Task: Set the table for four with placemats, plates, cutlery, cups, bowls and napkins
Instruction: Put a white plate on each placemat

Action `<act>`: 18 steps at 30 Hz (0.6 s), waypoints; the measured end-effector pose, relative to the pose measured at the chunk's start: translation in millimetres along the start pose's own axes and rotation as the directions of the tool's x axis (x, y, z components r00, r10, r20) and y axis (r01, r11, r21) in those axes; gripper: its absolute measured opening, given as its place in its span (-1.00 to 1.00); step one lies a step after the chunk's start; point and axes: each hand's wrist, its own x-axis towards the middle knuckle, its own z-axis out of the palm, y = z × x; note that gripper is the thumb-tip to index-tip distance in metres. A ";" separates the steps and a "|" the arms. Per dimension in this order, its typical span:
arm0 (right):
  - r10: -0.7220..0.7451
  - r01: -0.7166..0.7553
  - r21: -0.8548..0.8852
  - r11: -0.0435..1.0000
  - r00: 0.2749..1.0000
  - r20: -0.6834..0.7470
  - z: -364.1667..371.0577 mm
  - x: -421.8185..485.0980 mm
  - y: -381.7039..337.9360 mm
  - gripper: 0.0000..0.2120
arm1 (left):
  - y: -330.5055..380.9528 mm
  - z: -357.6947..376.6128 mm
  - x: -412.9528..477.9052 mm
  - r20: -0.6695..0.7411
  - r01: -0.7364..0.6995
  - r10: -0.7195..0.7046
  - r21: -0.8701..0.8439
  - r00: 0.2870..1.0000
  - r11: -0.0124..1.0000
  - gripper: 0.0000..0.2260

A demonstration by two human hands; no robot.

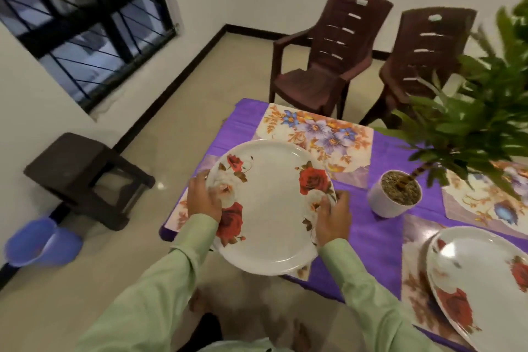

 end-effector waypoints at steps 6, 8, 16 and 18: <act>-0.029 0.028 0.008 1.000 0.996 0.085 122.0 -20.6 -76.9 -0.86 | -65.3 -78.8 85.9 -0.066 0.148 -0.154 -0.086 0.986 0.985 -0.74; -0.041 0.040 0.008 0.999 0.993 0.109 156.3 -29.7 -102.0 -0.85 | -84.5 -101.0 115.0 -0.059 0.171 -0.177 -0.093 0.982 0.981 -0.74; -0.026 0.027 -0.015 1.000 0.997 0.070 254.3 -42.7 -178.3 -0.91 | -131.9 -165.6 212.4 -0.009 0.191 -0.193 -0.101 0.981 0.976 -0.71; -0.014 0.016 -0.025 1.000 0.998 0.068 270.8 -39.1 -186.7 -0.90 | -135.0 -171.2 229.1 -0.004 0.197 -0.198 -0.105 0.980 0.975 -0.71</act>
